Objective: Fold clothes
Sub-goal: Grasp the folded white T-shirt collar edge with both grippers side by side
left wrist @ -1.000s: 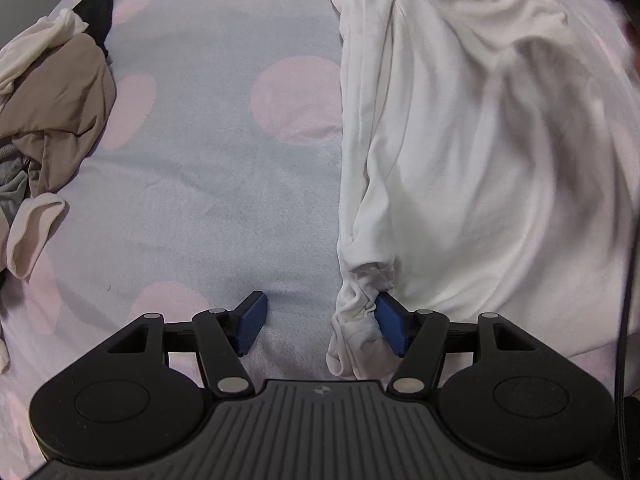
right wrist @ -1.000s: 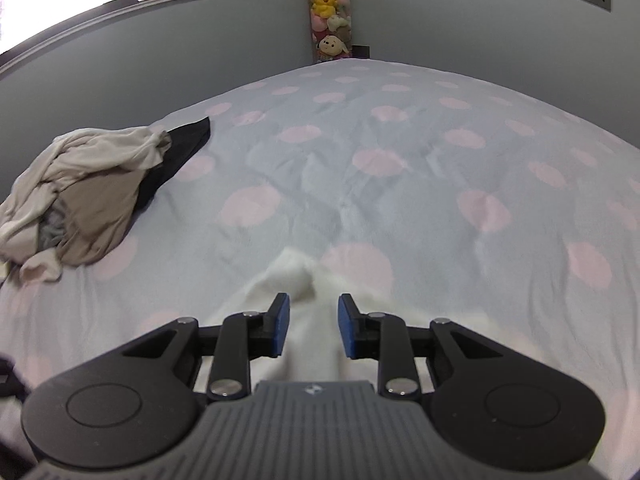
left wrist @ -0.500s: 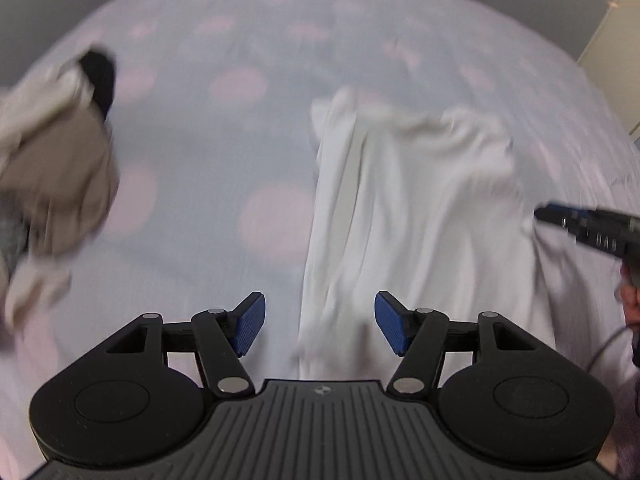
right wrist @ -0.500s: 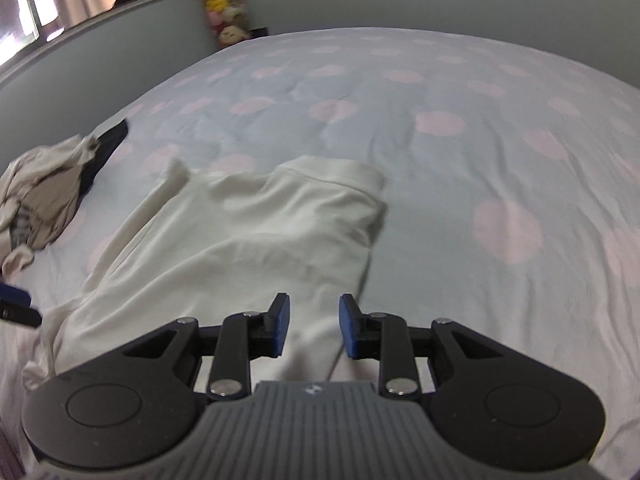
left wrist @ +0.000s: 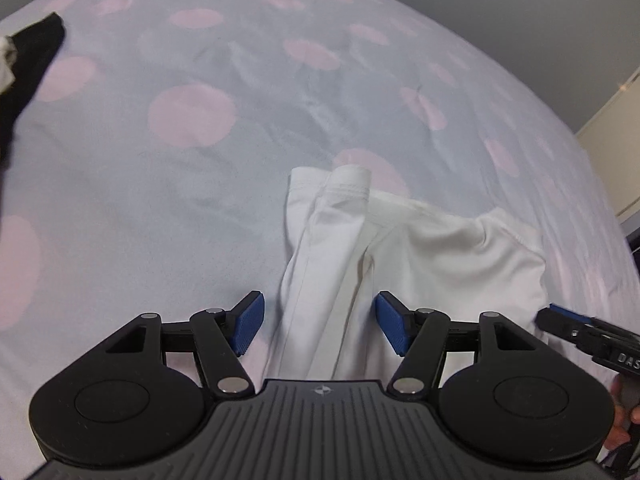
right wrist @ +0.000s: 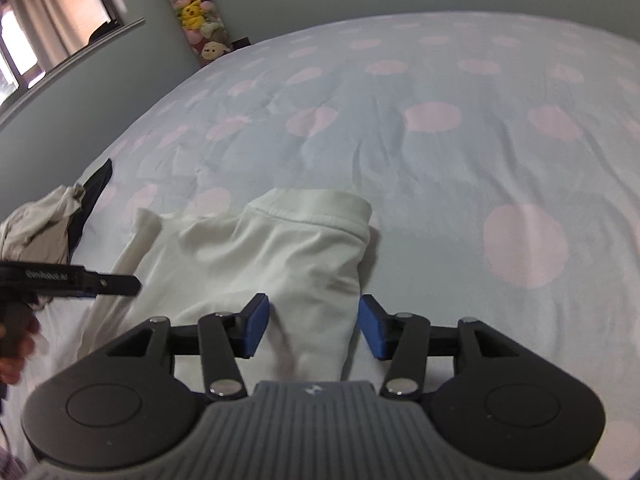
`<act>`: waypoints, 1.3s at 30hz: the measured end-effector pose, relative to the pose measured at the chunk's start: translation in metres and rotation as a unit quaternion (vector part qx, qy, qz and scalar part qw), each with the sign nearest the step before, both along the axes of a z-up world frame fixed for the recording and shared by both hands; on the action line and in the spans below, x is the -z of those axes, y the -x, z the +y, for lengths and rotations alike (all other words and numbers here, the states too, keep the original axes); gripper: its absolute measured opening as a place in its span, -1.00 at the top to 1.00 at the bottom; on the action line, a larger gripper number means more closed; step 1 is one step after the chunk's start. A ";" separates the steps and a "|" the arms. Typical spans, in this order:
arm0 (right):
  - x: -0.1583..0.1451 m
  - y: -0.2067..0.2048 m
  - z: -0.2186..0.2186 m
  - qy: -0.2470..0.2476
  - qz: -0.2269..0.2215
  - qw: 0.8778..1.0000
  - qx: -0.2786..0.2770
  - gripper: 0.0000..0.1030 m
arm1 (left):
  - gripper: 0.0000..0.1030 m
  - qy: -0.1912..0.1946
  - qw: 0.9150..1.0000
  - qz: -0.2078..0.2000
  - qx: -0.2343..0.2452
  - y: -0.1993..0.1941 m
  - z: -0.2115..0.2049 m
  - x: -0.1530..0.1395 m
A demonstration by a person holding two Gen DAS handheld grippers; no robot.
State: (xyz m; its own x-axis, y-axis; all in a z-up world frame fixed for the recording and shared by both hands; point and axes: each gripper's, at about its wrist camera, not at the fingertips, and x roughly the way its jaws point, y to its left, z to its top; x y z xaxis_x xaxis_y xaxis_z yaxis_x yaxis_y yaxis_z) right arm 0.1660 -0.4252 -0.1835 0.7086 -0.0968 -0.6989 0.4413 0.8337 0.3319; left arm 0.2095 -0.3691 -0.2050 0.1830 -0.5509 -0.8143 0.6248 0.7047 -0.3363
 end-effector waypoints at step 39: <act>0.028 -0.024 -0.022 -0.048 -0.020 0.999 0.006 0.04 | 0.10 -0.065 0.897 -0.370 0.232 0.158 -0.059 -0.001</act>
